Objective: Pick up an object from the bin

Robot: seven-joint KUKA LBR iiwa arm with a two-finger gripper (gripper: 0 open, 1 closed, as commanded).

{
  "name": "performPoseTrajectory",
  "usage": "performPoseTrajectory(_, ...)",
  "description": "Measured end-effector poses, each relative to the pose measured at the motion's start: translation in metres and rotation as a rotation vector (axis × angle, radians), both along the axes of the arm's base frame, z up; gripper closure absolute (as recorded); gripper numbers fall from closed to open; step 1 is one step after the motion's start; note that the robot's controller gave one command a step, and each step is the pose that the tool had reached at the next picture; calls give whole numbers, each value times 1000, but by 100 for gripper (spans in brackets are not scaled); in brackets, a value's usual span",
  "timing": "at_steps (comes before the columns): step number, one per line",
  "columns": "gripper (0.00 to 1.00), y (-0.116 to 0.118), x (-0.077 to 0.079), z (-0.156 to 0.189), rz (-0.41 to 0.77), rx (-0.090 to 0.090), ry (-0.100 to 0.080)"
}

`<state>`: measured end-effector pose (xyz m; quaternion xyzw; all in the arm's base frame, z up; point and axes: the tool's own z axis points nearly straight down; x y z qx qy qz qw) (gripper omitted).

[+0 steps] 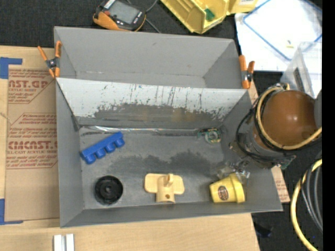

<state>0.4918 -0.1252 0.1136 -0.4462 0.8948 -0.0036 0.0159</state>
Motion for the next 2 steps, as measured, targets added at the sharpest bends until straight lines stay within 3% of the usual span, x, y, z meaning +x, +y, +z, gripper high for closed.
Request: performPoseTrajectory(2,100,0,0,0,0,0,0)
